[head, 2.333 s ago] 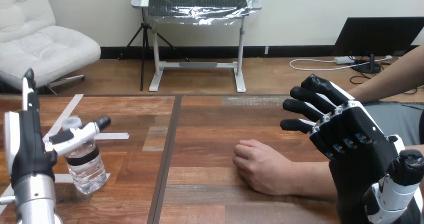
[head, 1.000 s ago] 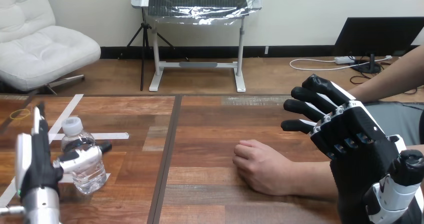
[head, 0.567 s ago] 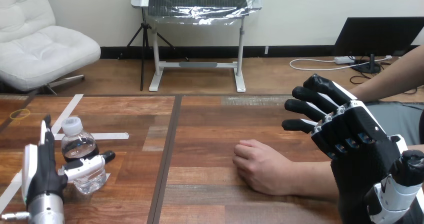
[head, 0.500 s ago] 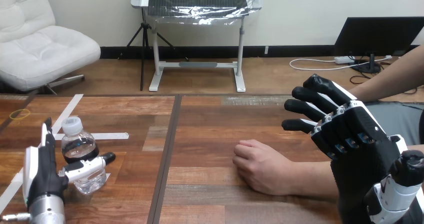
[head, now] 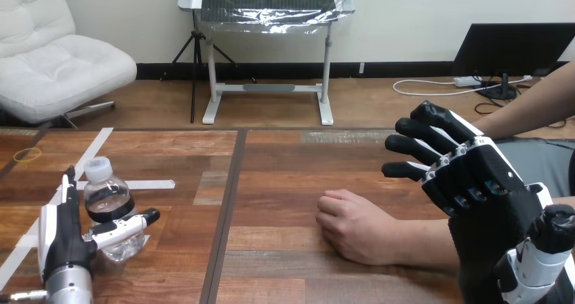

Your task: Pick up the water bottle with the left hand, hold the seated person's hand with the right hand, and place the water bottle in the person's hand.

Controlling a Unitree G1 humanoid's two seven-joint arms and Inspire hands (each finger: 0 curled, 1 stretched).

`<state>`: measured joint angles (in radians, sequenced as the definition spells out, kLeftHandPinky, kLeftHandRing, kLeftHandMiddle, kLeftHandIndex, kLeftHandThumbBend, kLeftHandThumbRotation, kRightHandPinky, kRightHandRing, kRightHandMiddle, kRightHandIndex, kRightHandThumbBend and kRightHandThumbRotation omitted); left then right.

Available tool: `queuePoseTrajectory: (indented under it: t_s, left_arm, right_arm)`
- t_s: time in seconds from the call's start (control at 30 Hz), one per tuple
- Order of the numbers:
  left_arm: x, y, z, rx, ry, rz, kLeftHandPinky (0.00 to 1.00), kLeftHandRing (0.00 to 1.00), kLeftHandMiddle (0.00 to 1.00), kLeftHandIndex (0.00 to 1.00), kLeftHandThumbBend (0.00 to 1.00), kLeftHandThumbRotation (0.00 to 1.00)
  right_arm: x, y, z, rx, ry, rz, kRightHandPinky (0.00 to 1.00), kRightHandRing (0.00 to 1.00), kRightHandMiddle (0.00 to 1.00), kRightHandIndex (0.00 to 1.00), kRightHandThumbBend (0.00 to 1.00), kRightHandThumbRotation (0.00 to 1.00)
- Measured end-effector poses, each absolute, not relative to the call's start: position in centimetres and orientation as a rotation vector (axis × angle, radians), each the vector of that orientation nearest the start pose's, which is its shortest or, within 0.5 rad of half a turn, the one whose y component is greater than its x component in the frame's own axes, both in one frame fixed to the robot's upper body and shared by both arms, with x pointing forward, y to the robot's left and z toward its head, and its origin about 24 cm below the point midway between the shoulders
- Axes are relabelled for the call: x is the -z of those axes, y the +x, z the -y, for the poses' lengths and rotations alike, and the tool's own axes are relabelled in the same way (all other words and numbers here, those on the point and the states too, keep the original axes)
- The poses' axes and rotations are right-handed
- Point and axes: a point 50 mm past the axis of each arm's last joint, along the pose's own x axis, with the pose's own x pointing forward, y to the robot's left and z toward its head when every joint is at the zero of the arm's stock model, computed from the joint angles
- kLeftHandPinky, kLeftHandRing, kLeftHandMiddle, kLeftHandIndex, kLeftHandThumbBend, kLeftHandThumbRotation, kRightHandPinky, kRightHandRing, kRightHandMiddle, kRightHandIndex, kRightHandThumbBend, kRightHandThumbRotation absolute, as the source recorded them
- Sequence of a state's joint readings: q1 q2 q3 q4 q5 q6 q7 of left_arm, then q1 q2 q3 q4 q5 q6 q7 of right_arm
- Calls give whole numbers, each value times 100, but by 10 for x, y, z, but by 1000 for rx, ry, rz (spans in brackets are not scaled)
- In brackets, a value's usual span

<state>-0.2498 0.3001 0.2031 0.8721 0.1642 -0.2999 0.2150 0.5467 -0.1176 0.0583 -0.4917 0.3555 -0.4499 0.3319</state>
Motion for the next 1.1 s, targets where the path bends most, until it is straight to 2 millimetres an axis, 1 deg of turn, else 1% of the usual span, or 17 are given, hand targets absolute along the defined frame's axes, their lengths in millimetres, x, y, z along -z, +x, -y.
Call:
queuePoseTrajectory:
  t_s: [0.17, 0.37, 0.53, 0.8, 1.1]
  left_arm:
    - [30, 263, -275, -374, 386, -279, 98, 100, 100, 100, 100, 13]
    - [30, 267, -273, -372, 371, -283, 95, 100, 100, 100, 99, 12]
    - [31, 270, -273, -370, 361, -292, 92, 100, 100, 100, 98, 13]
    - [31, 273, -272, -372, 341, -303, 88, 99, 100, 100, 100, 13]
    - [32, 276, -271, -375, 319, -311, 88, 99, 100, 100, 100, 14]
  right_arm:
    - [-97, 139, 168, -227, 160, 442, 67, 77, 79, 80, 96, 96]
    - [-97, 139, 168, -227, 158, 442, 67, 77, 79, 80, 96, 97]
    - [-97, 139, 168, -227, 155, 443, 66, 77, 79, 80, 96, 97]
    - [-97, 139, 169, -226, 153, 444, 66, 76, 79, 80, 96, 97]
    - [-97, 139, 170, -222, 148, 445, 66, 76, 79, 80, 96, 96]
